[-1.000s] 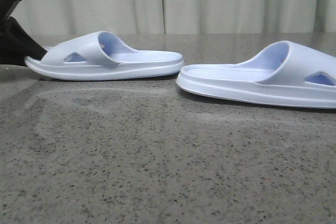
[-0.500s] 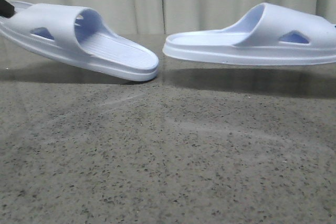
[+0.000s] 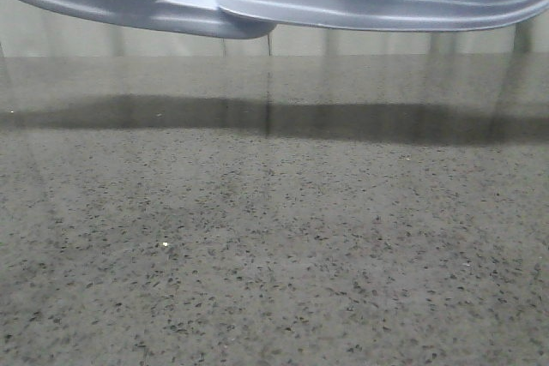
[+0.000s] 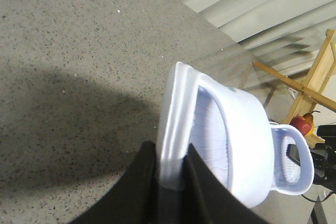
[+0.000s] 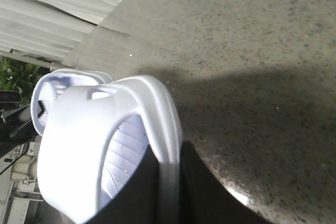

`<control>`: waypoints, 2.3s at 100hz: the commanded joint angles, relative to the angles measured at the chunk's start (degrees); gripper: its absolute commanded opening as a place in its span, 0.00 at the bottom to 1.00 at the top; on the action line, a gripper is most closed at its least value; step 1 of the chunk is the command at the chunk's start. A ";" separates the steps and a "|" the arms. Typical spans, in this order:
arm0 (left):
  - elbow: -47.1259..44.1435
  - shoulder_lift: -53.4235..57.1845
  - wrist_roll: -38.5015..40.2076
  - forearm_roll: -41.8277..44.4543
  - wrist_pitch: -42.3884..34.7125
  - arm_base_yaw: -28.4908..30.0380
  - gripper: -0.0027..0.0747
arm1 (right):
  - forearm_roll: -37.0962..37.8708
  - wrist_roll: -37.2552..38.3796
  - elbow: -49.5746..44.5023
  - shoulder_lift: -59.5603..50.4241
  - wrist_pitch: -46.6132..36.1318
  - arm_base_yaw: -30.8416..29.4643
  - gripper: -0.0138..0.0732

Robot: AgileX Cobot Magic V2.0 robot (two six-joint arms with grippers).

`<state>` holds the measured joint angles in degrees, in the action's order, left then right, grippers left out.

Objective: Insert blue slippers together front up
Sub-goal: 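Lift both slippers off the table with both grippers, then slide the right gripper's slipper onto the left gripper's slipper, soles stacked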

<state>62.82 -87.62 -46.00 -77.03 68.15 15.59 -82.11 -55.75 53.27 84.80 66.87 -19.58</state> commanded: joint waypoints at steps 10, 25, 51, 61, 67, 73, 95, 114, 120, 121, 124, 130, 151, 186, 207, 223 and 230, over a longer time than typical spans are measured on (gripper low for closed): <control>1.29 2.83 1.44 -6.11 4.53 -1.56 0.05 | -5.52 -1.10 5.64 -1.48 4.05 2.35 0.04; 1.29 2.92 1.91 -7.35 4.53 -4.37 0.05 | -5.52 -1.10 8.76 -0.72 1.71 5.55 0.04; 1.29 2.97 2.91 -9.13 4.53 -9.09 0.06 | -7.90 -0.92 11.85 6.05 2.66 11.54 0.04; 1.29 3.06 2.91 -10.54 4.53 -10.90 0.06 | -9.33 -0.92 12.22 8.72 3.65 13.94 0.04; 1.29 3.06 2.91 -11.71 4.53 -11.53 0.06 | -9.33 -0.92 12.92 10.29 4.16 15.54 0.04; 1.29 3.06 2.91 -12.26 4.53 -11.90 0.06 | -9.48 -0.92 13.41 11.41 4.17 17.30 0.04; 1.29 3.10 2.91 -13.78 4.53 -11.90 0.06 | -9.73 -0.92 16.18 14.68 3.71 22.26 0.04; 2.13 3.48 3.42 -15.33 4.53 -11.94 0.06 | -9.73 -0.76 16.45 15.08 0.06 22.86 0.04; 2.78 3.58 3.42 -15.33 4.53 -12.54 0.06 | -10.37 -0.76 16.58 15.45 0.31 23.24 0.04; 2.81 3.58 3.42 -15.18 4.53 -12.54 0.06 | -10.37 -0.76 16.59 15.56 0.34 23.37 0.04; 3.06 3.58 3.70 -14.93 4.53 -12.68 0.06 | -10.37 -0.76 16.70 15.66 0.65 23.66 0.04; 3.25 3.58 3.82 -14.67 4.53 -12.96 0.06 | -10.54 -0.76 17.63 16.21 2.14 24.56 0.04; 3.25 3.58 4.13 -12.62 4.53 -13.09 0.06 | -11.08 -0.66 21.77 17.84 3.85 27.62 0.04; 3.25 3.58 4.13 -12.16 4.53 -13.09 0.06 | -12.00 -0.54 21.90 17.94 6.85 28.51 0.04; 3.25 3.58 4.13 -12.56 4.53 -11.09 0.05 | -9.04 -0.24 21.90 17.94 8.21 26.02 0.19; 3.25 3.58 4.13 -10.92 4.43 -7.67 0.05 | -6.97 0.58 21.90 17.61 8.21 23.41 0.39; 3.25 3.58 4.13 -9.20 4.43 -5.81 0.05 | -6.97 0.58 21.90 17.61 8.21 22.58 0.45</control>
<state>64.75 -85.70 -42.45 -84.34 64.91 8.61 -84.45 -54.85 73.19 106.39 62.79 3.40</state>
